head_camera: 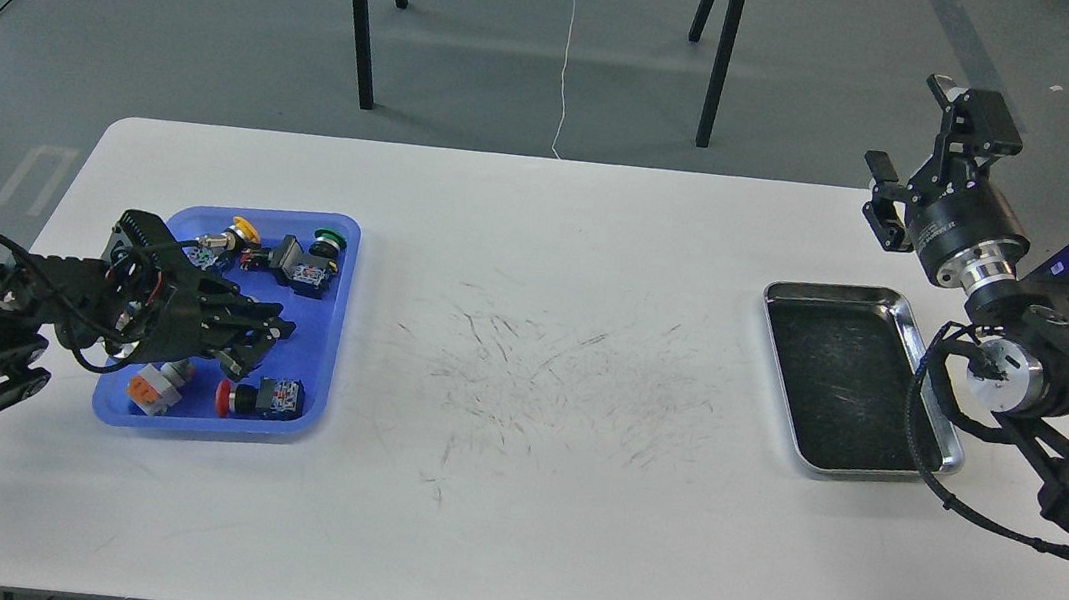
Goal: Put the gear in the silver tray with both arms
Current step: 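Close the left gripper on a gear in the blue tray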
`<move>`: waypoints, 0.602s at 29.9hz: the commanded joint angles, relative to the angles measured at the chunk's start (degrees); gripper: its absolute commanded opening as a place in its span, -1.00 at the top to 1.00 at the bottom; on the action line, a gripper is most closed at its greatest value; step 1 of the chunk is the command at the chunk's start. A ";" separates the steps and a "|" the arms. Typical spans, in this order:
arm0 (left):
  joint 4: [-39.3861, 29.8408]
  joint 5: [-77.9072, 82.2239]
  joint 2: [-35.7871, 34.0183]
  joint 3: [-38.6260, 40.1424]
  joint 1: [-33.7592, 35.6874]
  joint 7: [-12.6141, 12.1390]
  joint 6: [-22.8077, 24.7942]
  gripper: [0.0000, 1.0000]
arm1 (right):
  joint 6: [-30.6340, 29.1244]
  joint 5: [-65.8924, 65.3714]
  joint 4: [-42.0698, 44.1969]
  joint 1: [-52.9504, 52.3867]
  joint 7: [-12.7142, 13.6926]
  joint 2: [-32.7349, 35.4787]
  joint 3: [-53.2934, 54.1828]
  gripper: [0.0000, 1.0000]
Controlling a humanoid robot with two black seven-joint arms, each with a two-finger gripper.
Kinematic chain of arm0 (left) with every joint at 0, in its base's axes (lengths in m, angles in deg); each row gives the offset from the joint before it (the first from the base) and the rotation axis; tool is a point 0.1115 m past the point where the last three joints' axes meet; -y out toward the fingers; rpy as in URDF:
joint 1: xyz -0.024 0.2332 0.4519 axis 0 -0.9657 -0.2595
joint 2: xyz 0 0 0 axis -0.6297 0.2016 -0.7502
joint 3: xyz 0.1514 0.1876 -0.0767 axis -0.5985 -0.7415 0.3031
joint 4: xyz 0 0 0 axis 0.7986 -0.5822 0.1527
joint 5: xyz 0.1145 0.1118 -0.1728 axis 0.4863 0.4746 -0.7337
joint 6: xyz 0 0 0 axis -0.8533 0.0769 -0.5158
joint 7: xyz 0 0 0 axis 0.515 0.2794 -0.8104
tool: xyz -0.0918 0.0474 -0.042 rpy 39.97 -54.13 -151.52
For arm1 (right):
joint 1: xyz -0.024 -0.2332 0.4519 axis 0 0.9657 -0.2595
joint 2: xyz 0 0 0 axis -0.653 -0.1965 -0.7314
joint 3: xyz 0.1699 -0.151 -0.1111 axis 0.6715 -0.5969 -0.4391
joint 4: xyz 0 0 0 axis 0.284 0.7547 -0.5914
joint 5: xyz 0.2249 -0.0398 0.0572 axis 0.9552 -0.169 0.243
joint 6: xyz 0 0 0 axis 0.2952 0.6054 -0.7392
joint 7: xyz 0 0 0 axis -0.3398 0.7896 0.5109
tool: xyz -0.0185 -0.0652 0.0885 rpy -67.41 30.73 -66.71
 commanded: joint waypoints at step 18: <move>-2.99 -6.40 -0.02 0.59 5.00 0.01 -0.33 0.59 | 0.02 0.00 0.09 0.09 0.00 0.00 -0.35 -0.97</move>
